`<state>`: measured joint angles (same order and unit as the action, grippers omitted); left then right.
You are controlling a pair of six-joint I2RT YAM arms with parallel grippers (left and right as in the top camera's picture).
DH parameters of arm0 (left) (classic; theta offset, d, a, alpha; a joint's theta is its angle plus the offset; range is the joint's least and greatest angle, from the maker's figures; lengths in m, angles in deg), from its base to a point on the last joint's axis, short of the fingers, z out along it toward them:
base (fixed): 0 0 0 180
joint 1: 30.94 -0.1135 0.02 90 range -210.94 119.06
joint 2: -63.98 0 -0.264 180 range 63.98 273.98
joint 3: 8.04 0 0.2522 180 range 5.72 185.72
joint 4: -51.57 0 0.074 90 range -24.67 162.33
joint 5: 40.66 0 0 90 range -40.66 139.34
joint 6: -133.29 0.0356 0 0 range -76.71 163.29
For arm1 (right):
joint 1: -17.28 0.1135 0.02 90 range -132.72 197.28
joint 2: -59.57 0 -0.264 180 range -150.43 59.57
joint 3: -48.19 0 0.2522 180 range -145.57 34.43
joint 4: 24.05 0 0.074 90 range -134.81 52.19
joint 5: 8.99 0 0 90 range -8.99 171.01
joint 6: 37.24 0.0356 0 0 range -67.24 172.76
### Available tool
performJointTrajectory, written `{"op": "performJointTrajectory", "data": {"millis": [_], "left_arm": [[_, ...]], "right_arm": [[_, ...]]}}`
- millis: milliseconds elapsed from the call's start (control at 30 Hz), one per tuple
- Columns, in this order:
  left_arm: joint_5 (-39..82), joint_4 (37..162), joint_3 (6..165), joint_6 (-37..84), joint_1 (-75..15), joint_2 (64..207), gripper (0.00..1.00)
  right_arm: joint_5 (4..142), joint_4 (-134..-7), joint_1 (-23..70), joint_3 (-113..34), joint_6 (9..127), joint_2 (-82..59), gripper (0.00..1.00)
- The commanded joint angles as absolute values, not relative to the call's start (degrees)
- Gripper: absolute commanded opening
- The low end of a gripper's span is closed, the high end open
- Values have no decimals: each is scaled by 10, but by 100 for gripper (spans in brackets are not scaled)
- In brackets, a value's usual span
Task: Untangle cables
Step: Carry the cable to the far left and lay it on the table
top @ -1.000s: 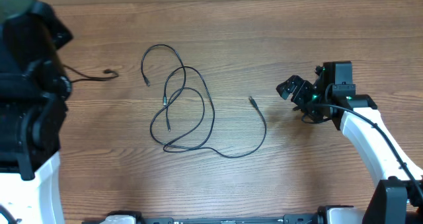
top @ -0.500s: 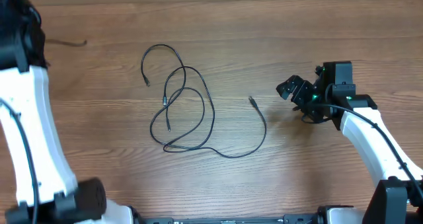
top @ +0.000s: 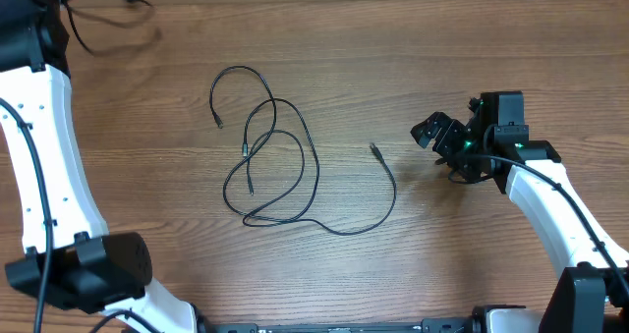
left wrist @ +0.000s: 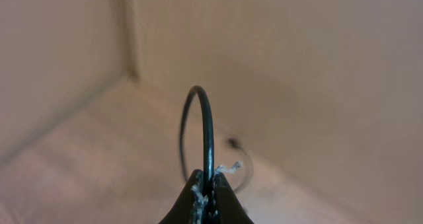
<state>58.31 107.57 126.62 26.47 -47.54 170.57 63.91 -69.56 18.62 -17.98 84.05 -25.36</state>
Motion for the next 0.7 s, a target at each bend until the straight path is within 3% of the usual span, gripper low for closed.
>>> {"op": "performJointTrajectory", "data": {"millis": [0,233,667], "left_arm": [[592,1115,1270,249,-497,1782,4],[594,1188,1270,209,-554,1862,4],[609,1286,1270,109,-694,1868,4]], "right_arm": [[645,-694,189,-192,838,-253,100],[645,-694,189,-192,838,-253,100],[645,-694,189,-192,838,-253,100]]}}
